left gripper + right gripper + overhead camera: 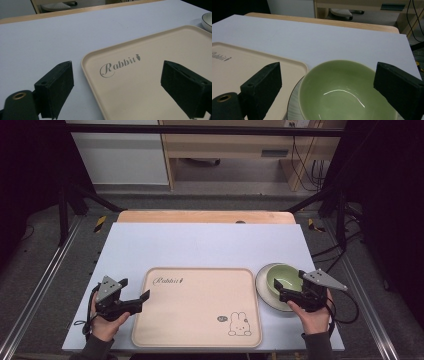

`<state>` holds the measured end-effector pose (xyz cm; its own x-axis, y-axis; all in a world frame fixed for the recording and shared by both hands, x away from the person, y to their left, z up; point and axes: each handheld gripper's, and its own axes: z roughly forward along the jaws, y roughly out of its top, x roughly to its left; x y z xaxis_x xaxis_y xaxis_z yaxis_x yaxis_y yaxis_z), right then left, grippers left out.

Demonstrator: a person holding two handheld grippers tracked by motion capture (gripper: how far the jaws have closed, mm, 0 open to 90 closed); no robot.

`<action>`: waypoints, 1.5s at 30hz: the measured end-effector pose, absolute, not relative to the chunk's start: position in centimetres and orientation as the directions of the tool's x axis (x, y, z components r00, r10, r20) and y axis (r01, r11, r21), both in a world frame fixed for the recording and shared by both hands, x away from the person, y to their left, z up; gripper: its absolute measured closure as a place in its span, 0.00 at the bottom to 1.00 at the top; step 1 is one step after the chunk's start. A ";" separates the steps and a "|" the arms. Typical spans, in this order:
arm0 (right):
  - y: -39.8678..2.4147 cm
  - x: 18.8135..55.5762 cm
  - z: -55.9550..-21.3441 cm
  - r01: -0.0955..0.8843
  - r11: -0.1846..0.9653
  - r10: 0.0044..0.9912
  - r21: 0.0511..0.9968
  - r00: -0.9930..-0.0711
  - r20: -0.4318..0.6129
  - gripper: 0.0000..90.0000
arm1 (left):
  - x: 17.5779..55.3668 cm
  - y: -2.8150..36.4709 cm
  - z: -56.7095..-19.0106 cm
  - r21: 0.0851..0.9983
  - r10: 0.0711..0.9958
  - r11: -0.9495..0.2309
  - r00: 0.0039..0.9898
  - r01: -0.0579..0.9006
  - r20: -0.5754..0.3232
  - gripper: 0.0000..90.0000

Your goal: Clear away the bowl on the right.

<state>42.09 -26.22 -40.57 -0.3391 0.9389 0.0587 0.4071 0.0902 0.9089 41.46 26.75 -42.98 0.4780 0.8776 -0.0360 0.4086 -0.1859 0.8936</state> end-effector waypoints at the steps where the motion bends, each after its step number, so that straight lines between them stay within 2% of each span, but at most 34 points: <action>1: -26.4 42.1 -40.6 0.411 0.087 0.941 0.908 -0.334 0.061 0.10 | 41.5 26.7 -43.0 0.894 0.877 -0.186 0.479 0.408 -0.036 0.12; 18: -28.1 42.9 -41.4 0.460 0.067 0.967 0.885 -0.249 0.056 0.15 | 41.5 26.7 -43.0 0.891 0.873 -0.193 0.486 0.410 -0.035 0.12; 45: -29.7 45.2 -42.2 0.551 0.064 0.983 0.832 -0.180 0.044 0.22 | 41.5 26.8 -43.1 0.890 0.872 -0.198 0.488 0.410 -0.031 0.12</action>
